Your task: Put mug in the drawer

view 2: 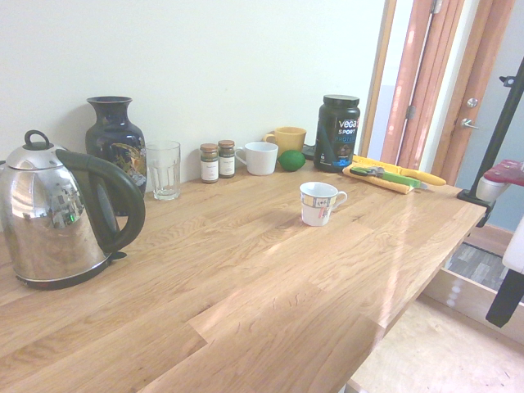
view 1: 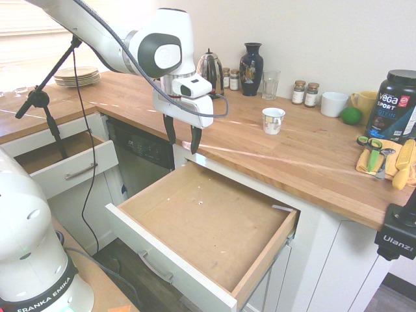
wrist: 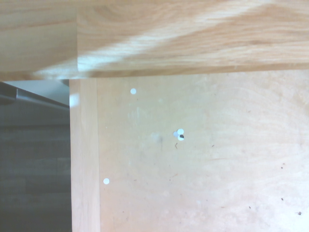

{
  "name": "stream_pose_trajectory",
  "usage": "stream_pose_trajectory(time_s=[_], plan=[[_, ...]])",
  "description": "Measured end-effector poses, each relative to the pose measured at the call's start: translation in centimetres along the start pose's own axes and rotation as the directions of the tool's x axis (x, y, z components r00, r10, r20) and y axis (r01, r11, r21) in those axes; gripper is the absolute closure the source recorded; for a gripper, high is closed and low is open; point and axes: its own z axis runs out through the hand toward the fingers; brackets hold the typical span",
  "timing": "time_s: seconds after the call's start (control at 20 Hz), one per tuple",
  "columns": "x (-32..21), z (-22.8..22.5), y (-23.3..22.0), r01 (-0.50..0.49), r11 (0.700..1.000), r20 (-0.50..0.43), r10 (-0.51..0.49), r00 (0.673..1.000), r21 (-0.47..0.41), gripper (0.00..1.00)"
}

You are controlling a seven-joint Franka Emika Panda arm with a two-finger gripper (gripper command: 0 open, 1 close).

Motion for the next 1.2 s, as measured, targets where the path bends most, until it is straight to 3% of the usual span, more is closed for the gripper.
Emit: stream_pose_trajectory(time_s=[0.6,1.2], plan=[[3.2,-0.6,-0.4,-0.018,0.999,-0.040,0.019,0.999,0.026,0.00],[12.8,-5.5,-8.2,-0.026,0.999,-0.068,0.028,0.997,0.027,0.00]])
